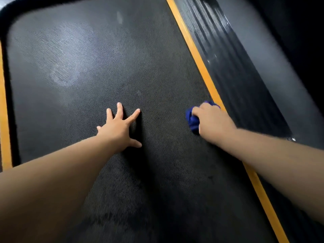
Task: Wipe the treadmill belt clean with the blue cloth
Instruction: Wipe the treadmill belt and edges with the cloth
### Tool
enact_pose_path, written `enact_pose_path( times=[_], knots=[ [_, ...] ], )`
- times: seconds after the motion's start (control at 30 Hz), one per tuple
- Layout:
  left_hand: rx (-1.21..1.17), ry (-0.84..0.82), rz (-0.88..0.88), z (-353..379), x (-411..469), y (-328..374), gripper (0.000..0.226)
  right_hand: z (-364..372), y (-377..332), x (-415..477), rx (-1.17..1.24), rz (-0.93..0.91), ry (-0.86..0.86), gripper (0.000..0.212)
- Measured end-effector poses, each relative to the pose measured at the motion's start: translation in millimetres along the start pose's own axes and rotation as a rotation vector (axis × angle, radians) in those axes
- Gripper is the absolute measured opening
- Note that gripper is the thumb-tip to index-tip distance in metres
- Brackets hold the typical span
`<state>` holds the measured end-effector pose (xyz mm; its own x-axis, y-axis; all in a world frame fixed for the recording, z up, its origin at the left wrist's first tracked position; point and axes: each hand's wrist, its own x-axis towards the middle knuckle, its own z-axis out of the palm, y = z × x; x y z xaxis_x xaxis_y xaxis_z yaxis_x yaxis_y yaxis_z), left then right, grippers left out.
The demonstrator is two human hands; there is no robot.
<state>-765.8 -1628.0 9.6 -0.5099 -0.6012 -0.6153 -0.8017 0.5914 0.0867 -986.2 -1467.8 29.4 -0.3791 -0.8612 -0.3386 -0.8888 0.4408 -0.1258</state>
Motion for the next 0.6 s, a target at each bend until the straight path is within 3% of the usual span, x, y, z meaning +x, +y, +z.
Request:
enact_pose_path(
  times=[0.07,0.13,0.2,0.27,0.37,0.47,0.53,0.6],
  knots=[
    [-0.008,0.003,0.004,-0.5,0.5,-0.8,0.115,2.4,-1.4,-5.6,0.151,0.048,-0.005,0.029],
    [-0.019,0.012,0.002,1.3,2.0,-2.8,0.115,-0.2,-4.9,21.8,0.259,0.093,0.111,0.029],
    [-0.012,0.025,0.008,3.6,5.2,-4.5,0.116,-6.9,-7.2,53.6,0.231,0.113,0.186,0.030],
    [-0.014,0.034,0.006,4.7,5.0,-5.1,0.116,-8.6,-9.6,61.3,0.112,0.114,0.152,0.032],
    [-0.021,0.050,0.016,5.4,5.1,-4.4,0.116,6.2,-16.6,16.8,0.051,-0.034,0.064,0.030],
    [-0.025,0.047,0.019,3.0,2.8,-3.9,0.116,14.7,-13.7,-24.0,0.191,-0.198,-0.036,0.034],
    [-0.021,0.044,0.031,3.4,2.3,-5.4,0.116,5.0,0.7,-2.4,0.203,-0.149,0.096,0.033],
    [-0.027,0.047,0.039,5.2,3.7,-7.7,0.116,-2.8,16.2,29.8,0.214,0.042,0.243,0.032]
  ],
)
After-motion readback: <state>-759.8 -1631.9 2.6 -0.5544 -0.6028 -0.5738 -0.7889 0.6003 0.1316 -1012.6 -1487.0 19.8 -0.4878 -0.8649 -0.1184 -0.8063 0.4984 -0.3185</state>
